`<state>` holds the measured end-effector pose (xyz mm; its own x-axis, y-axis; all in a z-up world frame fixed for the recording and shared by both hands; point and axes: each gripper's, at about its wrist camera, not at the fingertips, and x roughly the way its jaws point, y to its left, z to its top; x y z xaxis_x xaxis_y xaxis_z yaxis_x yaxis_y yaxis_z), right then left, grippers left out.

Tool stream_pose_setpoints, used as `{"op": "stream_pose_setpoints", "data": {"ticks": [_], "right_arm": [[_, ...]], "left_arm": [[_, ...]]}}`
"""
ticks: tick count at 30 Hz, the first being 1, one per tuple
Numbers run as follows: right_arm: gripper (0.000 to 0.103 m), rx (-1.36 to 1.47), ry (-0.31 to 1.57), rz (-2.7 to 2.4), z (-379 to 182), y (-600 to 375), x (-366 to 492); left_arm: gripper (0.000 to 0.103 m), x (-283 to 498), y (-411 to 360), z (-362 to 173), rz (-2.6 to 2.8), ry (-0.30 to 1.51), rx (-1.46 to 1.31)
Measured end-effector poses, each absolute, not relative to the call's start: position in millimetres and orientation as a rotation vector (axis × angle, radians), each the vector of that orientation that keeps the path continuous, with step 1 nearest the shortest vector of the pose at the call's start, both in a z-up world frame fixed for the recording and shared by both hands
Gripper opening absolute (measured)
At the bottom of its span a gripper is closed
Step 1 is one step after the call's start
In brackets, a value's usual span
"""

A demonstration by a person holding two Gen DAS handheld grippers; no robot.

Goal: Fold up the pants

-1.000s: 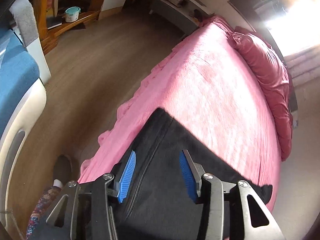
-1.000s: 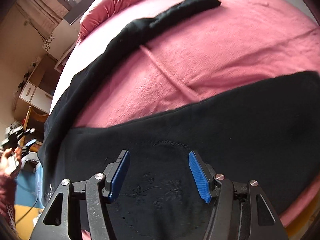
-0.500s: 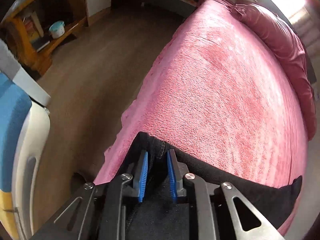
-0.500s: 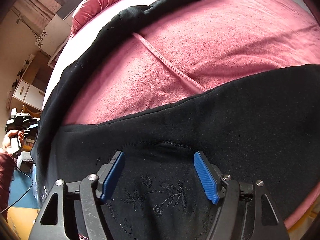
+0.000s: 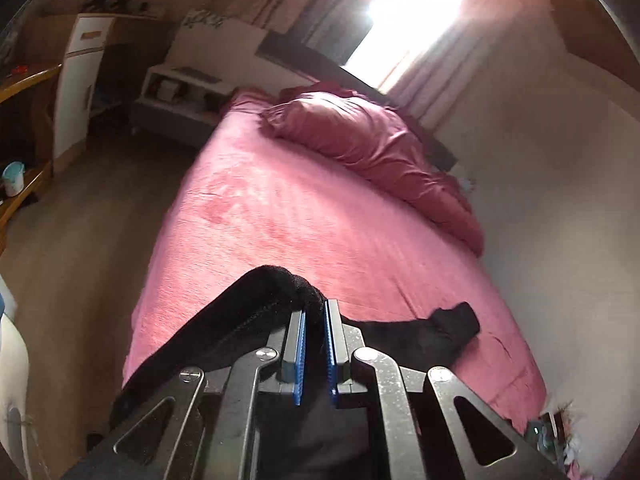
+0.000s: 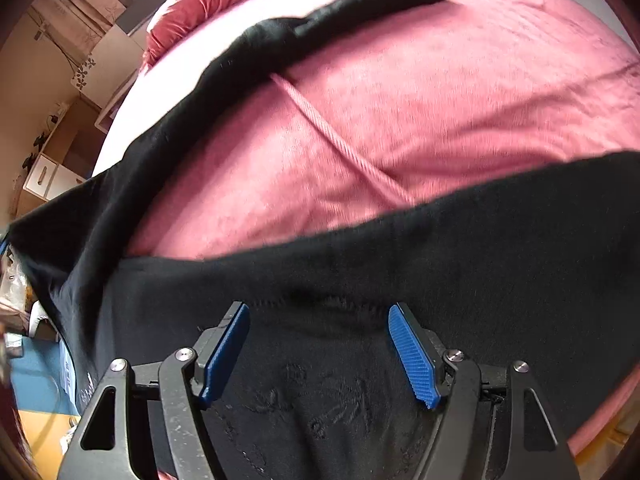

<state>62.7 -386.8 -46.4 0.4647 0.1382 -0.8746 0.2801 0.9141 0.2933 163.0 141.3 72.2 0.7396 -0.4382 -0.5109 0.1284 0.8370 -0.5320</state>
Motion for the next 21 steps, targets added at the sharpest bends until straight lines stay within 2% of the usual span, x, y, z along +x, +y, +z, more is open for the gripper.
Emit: {"op": "stream_pose_setpoints", "data": {"ticks": [5, 12, 16, 21], "right_arm": [[0.069, 0.445, 1.024, -0.025, -18, -382, 98], [0.053, 0.515, 0.970, 0.103, 17, -361, 185], [0.052, 0.570, 0.989, 0.124, 22, -346, 247], [0.051, 0.578, 1.032, 0.077, 14, -326, 304]], "left_arm": [[0.007, 82, 137, 83, -0.493, 0.631, -0.514], [0.006, 24, 137, 72, -0.576, 0.649, -0.551], [0.000, 10, 138, 72, -0.595, 0.641, -0.569], [0.000, 9, 145, 65, -0.565, 0.658, -0.582]]}}
